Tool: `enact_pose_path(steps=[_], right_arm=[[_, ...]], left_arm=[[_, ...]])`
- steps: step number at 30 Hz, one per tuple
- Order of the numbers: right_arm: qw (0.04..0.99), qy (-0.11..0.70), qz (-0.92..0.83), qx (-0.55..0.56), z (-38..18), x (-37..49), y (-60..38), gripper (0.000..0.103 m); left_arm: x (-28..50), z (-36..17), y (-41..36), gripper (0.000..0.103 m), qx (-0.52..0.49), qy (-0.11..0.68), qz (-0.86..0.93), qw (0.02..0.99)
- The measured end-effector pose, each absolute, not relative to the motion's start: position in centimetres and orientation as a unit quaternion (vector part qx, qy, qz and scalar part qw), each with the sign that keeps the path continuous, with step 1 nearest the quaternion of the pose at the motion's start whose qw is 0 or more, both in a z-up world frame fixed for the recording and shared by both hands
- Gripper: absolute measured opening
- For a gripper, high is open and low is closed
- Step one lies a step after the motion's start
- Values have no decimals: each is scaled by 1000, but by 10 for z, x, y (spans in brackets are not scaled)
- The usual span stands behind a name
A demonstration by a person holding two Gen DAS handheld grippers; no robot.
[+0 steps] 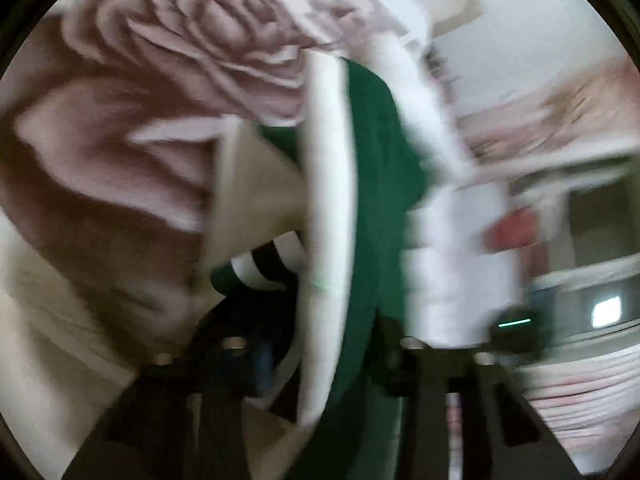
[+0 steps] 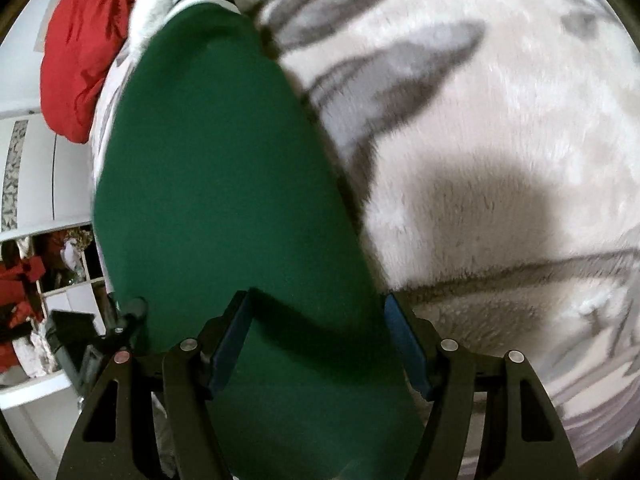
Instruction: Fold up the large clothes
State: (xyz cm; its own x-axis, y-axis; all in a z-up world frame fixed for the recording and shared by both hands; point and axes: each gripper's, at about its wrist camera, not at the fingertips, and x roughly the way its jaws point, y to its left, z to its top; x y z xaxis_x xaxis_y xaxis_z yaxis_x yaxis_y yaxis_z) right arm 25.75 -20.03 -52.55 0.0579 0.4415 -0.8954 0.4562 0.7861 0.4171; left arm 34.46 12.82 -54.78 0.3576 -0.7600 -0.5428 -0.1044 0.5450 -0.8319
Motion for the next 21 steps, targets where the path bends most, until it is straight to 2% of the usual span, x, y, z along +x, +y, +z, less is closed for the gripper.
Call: enact_pose_path(steps=[2,5,7,10,11,12,14,15,19,21], right_arm=[[648,685,-8,333,-531,255,-201,70],[645,679,-6,350,-536,254,-199,70],[643,678,-7,357,-534,253,-201,70],[648,680,-14,343,-525,253,-206,70],[651,680,-16,337,-521,255,-206,70],[656,680,-16,328,-514,256,-207,70],[664,677,-11,316,-503,258,-208,70],[670,674,-7,310,-496,256,-212,70],[675,668,8,313,-481,263,-216,70],[678,665,15,314,-475,270,-210,70]], left_arm=[[338,-545,133,25,-494,481,-277,670],[336,-589,144,25,-607,470,-274,579],[342,-614,157,25,-563,507,-220,614],[348,-645,177,28,-589,521,-208,581],[352,-636,174,30,-573,532,-217,584],[354,-626,172,36,-553,544,-217,592],[354,-603,170,66,-530,561,-213,599],[349,-593,171,69,-523,562,-211,605],[362,-528,155,70,-423,545,-188,699],[366,-526,136,70,-370,556,-180,723]])
